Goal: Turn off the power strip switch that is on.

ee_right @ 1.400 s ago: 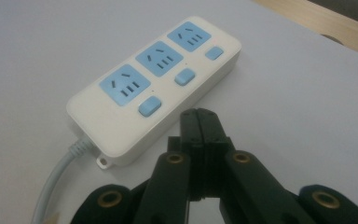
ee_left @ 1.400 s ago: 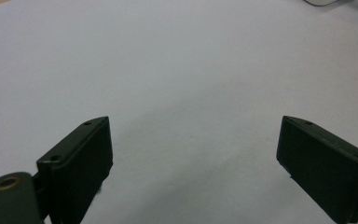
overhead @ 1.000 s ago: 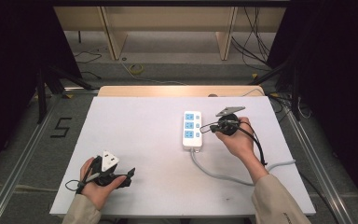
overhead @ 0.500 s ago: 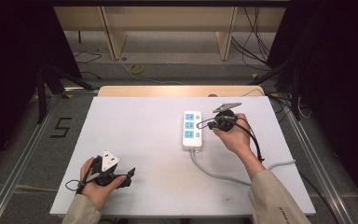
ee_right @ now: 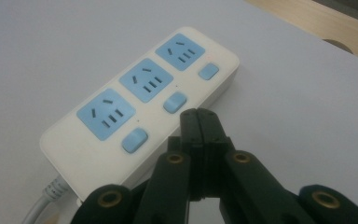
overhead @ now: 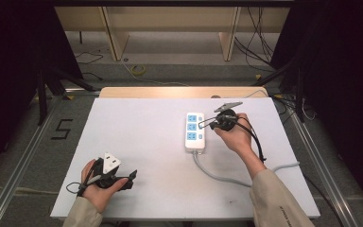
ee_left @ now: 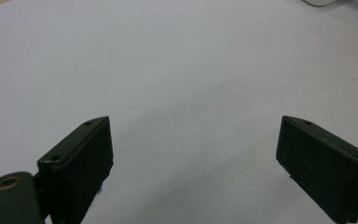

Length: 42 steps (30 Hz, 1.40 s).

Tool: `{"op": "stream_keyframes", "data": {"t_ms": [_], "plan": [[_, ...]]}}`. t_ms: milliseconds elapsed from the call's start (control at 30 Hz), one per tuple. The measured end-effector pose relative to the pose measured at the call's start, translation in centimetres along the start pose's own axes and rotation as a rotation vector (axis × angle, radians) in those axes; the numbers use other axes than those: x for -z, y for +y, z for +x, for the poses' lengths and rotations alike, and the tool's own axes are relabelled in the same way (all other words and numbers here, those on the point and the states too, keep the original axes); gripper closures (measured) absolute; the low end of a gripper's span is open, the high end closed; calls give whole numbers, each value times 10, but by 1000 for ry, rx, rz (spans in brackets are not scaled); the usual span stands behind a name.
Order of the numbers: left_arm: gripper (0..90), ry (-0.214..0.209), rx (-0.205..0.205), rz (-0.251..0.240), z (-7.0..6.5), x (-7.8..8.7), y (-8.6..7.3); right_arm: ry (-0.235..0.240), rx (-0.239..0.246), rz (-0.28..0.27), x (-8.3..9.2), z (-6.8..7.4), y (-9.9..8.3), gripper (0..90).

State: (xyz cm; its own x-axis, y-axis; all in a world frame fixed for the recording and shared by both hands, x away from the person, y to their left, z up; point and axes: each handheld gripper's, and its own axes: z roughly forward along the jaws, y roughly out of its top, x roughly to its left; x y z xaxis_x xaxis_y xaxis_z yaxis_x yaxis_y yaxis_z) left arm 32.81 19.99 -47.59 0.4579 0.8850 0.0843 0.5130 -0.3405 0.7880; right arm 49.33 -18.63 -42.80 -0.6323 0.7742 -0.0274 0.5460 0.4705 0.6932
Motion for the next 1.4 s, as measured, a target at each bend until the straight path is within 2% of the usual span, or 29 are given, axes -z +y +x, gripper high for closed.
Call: {"op": "stream_keyframes", "data": {"t_ms": [1400], "plan": [[110,5,4,4,1,0,0,-7,-10,28,-18,-3,17,900]]}}
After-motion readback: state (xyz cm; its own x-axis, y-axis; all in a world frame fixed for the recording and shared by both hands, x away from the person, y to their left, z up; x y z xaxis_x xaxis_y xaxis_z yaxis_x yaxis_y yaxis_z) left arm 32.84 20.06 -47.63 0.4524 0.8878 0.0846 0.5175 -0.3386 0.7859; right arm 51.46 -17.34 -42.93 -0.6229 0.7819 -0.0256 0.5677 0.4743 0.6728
